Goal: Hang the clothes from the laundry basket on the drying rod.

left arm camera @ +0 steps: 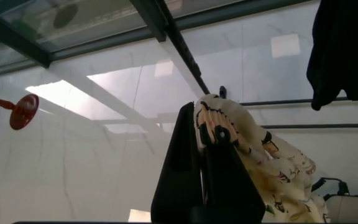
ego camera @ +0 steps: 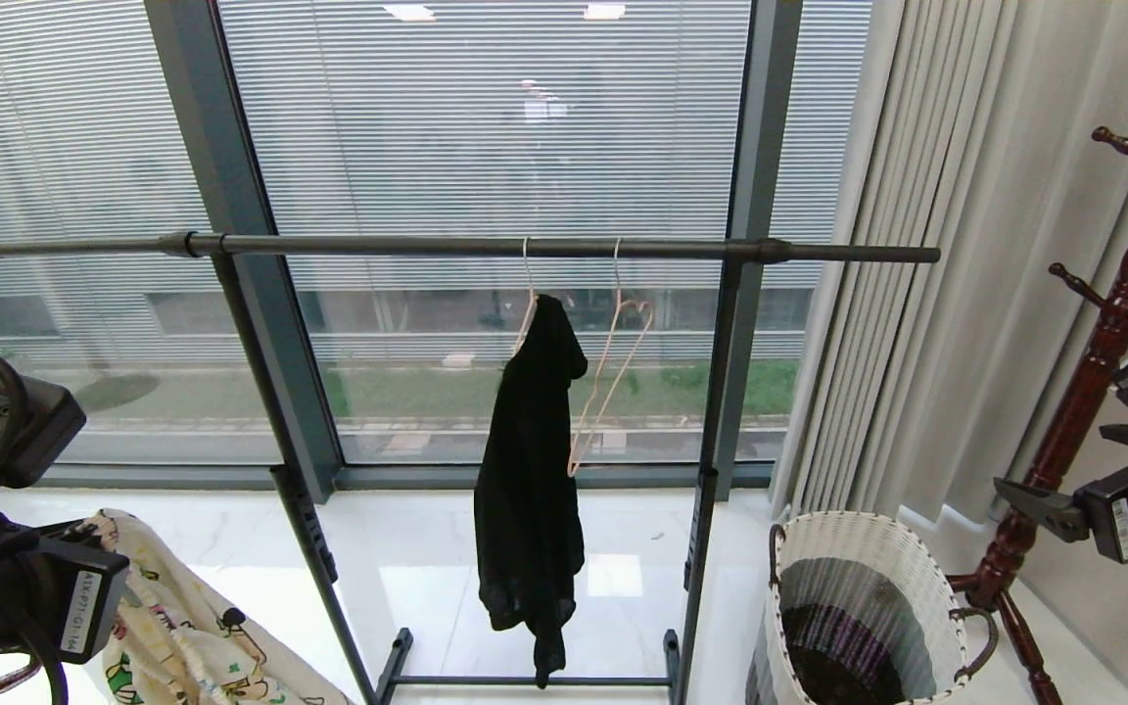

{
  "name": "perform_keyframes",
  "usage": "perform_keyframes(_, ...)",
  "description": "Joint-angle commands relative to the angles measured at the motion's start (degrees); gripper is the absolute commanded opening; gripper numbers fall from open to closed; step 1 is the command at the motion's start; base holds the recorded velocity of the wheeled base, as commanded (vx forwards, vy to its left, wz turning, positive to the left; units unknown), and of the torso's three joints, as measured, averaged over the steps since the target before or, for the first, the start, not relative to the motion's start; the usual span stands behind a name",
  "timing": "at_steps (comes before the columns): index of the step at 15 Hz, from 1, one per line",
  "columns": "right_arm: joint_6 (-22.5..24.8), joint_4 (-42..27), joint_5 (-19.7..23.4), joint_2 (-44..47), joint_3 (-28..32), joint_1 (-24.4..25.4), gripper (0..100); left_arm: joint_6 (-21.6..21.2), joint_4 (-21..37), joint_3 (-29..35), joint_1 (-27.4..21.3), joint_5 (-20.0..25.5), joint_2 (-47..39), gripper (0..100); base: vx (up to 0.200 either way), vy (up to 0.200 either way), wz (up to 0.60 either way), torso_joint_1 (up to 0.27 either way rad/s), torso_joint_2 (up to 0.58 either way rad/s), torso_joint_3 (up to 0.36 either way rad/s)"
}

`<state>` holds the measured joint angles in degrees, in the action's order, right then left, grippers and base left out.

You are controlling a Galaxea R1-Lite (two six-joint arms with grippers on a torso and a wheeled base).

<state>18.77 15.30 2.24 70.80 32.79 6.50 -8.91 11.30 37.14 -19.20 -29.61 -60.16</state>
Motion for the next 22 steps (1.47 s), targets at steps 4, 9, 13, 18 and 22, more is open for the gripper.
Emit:
perform_keyframes(4, -0.1, 0.0, 1.4, -1.4, -1.3, 1.9, 100, -0.1, 0.0, -0.6, 0.7, -0.1, 0.7, 0, 0.0, 0.2, 0.0, 0.215, -0.46, -0.245)
perform_keyframes(9, -0.4, 0.1, 1.4, -1.5, -1.7, 2.2, 100, -0.2, 0.0, -0.7, 0.7, -0.1, 0.9, 0, 0.04, 0.2, 0.0, 0.033, -0.05, -0.029)
perform_keyframes(13, -5.3, 0.1, 3.8, -0.6, -1.1, 2.3, 100, -0.4, 0.0, -0.6, 0.3, 0.1, 1.1, 0, 0.2, 0.0, 0.0, 0.001, 0.0, 0.001)
perform_keyframes(18, -9.0, 0.1, 4.6, 0.7, 0.2, 2.4, 100, -0.4, 0.0, -0.6, -1.5, 0.1, 1.4, 0, 0.2, 0.0, 0.0, 0.008, 0.0, 0.0)
perform_keyframes(22, -9.1, 0.0, 9.3, 1.4, 0.3, 5.4, 100, -0.4, 0.0, -0.6, -3.9, 0.0, 1.3, 0, 0.2, 0.0, 0.0, 0.002, 0.0, -0.001)
